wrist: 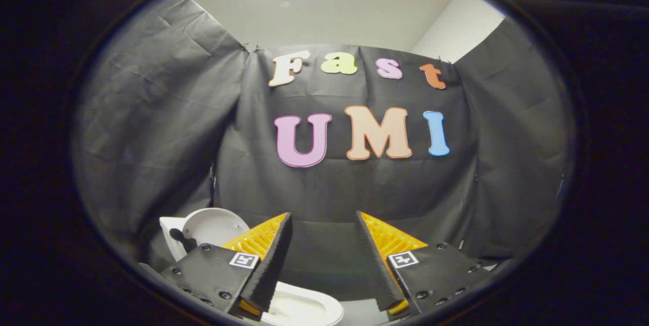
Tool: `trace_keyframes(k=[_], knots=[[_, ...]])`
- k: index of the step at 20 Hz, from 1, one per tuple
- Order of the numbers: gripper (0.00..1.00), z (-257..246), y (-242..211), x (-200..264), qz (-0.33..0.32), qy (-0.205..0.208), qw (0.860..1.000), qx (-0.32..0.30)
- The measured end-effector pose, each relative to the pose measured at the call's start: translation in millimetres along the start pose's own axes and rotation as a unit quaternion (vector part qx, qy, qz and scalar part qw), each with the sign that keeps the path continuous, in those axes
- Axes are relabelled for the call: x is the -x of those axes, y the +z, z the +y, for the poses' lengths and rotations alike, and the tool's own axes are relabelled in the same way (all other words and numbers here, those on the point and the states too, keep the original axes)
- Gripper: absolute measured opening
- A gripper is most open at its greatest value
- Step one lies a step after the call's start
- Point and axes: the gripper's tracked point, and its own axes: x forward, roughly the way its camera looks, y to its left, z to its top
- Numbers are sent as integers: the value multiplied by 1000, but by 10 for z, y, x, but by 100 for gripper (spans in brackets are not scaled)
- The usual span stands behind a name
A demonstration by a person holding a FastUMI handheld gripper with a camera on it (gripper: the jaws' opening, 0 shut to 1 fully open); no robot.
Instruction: Open the toilet lid.
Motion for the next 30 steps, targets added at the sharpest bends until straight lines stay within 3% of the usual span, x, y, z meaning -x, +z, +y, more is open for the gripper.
trace_keyframes(k=[3, 5, 11, 15, 18, 23, 28, 30], knots=[[81, -196, -93, 121, -6, 2, 1000, 17], [83, -435, -236, 190, 8, -17, 1000, 23], [84, -843, -567, 224, 9, -39, 998, -40], [82, -925, -881, 188, 26, -7, 997, -79], [81, -812, -1005, 172, 28, 53, 992, -107], [81, -1141, -1252, 207, 67, 40, 992, -101], [81, -1355, -1649, 371, 158, 32, 984, -79], [81, -1339, -1772, 447, 191, 48, 978, -75]])
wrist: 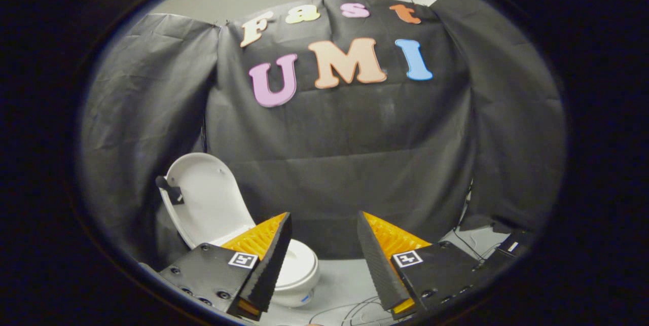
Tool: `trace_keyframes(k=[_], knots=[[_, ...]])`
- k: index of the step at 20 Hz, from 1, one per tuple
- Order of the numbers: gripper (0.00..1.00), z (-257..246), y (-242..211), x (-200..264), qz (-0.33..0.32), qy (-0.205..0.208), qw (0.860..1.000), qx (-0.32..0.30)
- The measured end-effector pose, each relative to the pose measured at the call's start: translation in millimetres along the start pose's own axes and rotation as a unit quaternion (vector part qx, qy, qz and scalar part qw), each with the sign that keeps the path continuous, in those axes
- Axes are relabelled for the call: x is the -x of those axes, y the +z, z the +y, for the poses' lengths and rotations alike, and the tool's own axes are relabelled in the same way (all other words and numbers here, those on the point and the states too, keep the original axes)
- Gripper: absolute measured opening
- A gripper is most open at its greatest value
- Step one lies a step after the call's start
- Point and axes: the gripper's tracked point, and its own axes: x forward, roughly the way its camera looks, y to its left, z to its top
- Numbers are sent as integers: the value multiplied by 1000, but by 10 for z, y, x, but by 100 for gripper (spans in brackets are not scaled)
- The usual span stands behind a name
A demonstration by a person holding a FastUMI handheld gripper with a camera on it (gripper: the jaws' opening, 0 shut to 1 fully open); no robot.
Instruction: Open the toilet lid.
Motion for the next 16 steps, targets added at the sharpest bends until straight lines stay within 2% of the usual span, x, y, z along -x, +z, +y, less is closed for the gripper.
trace_keyframes(k=[2, 12, 16], knots=[[81, -10, -78, 59, 21, 9, 1000, 0], [82, -210, 56, 225, -8, -24, 1000, 5], [81, -295, -8, 237, 4, -34, 999, 8]])
